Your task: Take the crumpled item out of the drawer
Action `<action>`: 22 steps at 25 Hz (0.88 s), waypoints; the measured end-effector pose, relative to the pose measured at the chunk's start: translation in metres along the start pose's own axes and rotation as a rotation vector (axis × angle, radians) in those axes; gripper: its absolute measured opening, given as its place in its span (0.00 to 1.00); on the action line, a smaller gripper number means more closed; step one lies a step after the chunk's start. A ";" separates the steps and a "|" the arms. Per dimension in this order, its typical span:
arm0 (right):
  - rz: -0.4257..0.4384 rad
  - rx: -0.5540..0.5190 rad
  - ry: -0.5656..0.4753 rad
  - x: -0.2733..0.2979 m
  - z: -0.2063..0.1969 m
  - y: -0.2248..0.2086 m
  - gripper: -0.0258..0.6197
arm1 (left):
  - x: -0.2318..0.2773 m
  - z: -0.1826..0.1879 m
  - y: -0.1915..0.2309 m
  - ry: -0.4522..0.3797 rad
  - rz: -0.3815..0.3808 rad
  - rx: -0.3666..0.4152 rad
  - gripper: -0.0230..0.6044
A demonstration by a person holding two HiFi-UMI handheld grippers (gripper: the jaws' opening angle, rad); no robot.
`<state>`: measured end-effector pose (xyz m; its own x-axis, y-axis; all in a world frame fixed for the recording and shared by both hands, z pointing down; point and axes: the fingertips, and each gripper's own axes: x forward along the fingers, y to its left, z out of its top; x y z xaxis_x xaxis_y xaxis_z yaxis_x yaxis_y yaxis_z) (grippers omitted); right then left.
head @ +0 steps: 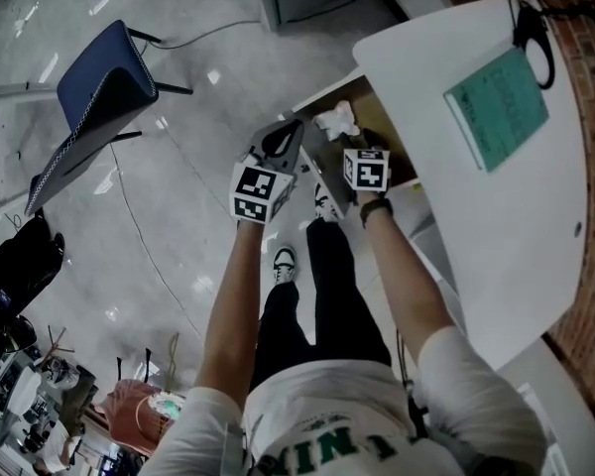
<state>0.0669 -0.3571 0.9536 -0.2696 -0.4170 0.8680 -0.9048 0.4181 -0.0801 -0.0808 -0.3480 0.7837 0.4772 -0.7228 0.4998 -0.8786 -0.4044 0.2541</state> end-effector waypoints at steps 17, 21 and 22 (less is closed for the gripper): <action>0.000 -0.030 0.109 0.025 -0.024 0.011 0.07 | 0.002 -0.007 0.017 -0.006 0.013 -0.006 0.03; 0.026 -0.018 0.077 0.012 -0.015 0.018 0.04 | -0.006 -0.002 0.009 -0.016 0.007 -0.006 0.03; 0.036 -0.017 0.071 0.009 -0.014 0.021 0.04 | -0.008 -0.001 0.008 -0.024 0.009 -0.003 0.03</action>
<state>0.0499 -0.3409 0.9663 -0.2772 -0.3436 0.8973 -0.8892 0.4456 -0.1041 -0.0916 -0.3447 0.7821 0.4698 -0.7394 0.4823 -0.8828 -0.3963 0.2523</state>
